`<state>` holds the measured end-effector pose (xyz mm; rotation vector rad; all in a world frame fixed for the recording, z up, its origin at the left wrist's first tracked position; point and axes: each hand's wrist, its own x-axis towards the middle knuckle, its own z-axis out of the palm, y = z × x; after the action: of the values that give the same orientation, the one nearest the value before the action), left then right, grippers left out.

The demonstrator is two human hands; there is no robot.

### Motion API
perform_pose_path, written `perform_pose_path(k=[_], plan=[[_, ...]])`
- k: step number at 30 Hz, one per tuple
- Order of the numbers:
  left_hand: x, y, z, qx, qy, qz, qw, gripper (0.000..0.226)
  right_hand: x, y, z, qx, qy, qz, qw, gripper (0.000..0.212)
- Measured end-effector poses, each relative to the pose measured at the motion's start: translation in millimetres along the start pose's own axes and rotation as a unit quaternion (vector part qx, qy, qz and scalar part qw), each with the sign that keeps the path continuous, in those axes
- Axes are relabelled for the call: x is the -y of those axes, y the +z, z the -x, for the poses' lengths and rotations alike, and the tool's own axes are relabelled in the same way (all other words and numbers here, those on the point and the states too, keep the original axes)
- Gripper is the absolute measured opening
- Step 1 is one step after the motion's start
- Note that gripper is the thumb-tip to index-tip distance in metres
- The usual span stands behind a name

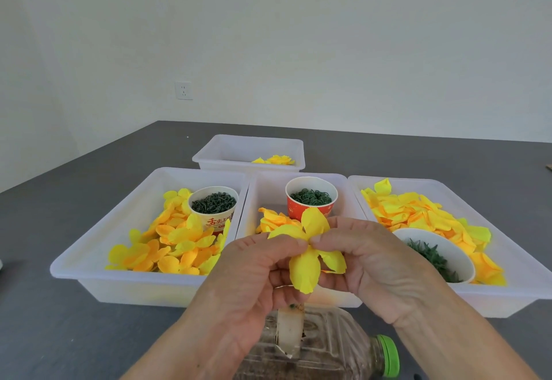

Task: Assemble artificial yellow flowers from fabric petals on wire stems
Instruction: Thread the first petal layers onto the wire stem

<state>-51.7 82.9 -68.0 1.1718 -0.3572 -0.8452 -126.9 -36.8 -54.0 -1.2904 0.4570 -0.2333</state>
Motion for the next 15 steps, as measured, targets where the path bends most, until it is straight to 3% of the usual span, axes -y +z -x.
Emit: perform_pose_path(k=[11, 15], plan=[[1.1, 1.9, 0.2, -0.006, -0.007, 0.02, 1.0, 0.024, 2.5, 1.8, -0.3, -0.005, 0.003, -0.002, 1.0, 0.01], [1.4, 2.1, 1.5, -0.01, -0.008, 0.021, 1.0, 0.015, 2.5, 1.9, -0.2, 0.002, 0.024, -0.024, 0.999, 0.015]])
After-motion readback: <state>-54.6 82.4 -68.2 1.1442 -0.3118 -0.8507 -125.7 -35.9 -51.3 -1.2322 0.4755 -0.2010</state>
